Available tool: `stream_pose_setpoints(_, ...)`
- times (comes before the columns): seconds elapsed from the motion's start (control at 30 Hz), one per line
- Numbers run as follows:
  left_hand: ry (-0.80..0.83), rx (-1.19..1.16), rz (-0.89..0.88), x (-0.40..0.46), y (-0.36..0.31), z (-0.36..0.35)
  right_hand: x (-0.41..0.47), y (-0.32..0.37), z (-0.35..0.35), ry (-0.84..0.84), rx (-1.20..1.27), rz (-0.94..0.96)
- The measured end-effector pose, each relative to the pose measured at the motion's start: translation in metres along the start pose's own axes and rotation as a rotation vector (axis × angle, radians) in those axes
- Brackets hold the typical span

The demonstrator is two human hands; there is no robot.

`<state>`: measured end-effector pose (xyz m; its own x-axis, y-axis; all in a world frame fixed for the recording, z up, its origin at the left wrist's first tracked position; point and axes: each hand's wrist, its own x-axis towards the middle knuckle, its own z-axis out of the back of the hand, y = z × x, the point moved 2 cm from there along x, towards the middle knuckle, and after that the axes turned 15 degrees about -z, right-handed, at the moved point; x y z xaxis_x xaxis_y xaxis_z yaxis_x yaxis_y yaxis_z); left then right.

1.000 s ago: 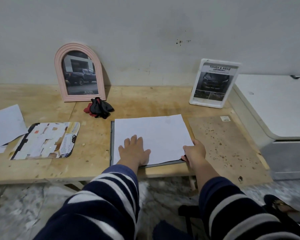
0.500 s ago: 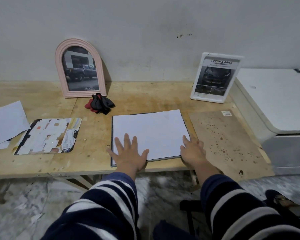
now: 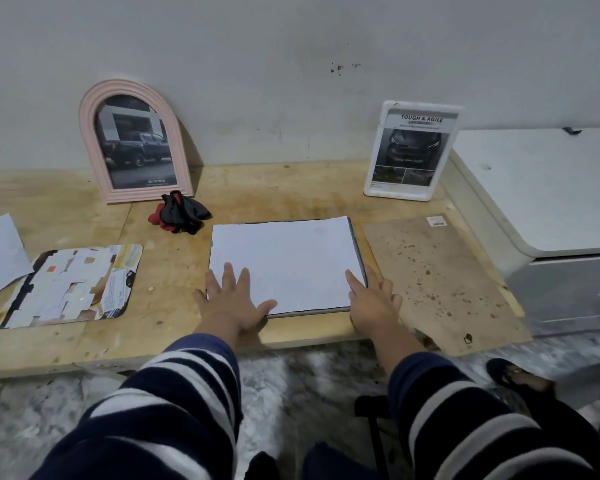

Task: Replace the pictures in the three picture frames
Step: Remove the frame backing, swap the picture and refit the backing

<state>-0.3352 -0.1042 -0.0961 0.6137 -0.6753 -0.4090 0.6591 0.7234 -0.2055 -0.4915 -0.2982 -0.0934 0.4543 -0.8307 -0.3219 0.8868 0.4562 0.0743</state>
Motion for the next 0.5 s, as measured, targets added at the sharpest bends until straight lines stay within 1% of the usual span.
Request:
stream_pose_setpoints(0.1, -0.015, 0.061, -0.006, 0.001, -0.004, 0.004, 0.006, -0.004, 0.008, -0.023, 0.137, 0.003)
stream_pose_setpoints(0.17, -0.022, 0.128, -0.056, 0.004, -0.016, 0.011, 0.008, -0.015, 0.013, -0.04, 0.271, -0.048)
stream_pose_setpoints(0.27, -0.028, 0.159, -0.133, 0.012, -0.043, 0.018, 0.008, -0.039, 0.015, -0.078, 0.426, -0.179)
stream_pose_setpoints(0.4, -0.033, 0.174, -0.307, 0.027, -0.1, 0.01, 0.005, -0.088, 0.015, -0.115, 0.476, -0.38)
stream_pose_setpoints(0.5, 0.019, 0.169, -0.426, 0.034, -0.137, -0.005, -0.001, -0.129, 0.012, -0.189, 0.513, -0.529)
